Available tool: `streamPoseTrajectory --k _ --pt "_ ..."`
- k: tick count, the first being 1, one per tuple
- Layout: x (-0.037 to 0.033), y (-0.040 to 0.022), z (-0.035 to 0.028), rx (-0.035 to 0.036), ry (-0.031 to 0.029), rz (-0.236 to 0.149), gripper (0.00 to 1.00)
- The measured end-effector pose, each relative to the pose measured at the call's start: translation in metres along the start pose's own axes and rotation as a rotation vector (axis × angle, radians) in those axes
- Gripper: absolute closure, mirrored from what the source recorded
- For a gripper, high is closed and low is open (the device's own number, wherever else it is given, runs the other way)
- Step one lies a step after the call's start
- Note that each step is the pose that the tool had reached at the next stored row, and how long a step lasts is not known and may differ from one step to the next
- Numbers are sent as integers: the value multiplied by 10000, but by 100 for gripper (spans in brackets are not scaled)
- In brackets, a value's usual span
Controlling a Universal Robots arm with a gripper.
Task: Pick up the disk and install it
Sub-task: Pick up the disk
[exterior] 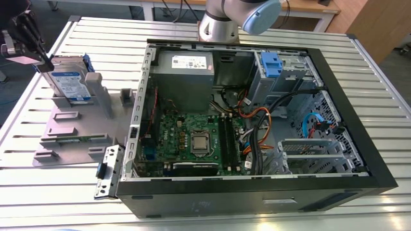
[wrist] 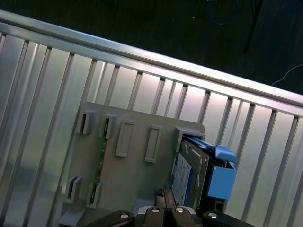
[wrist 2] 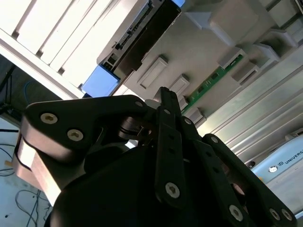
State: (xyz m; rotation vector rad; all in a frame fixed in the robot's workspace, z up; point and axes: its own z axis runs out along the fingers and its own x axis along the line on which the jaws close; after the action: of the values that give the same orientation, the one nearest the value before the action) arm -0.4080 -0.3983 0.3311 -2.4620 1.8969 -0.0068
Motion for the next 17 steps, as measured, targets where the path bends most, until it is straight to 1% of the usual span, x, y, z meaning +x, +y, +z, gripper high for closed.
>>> streamPoseTrajectory --k 17 --pt "0 0 0 -8 -15 -511 89"
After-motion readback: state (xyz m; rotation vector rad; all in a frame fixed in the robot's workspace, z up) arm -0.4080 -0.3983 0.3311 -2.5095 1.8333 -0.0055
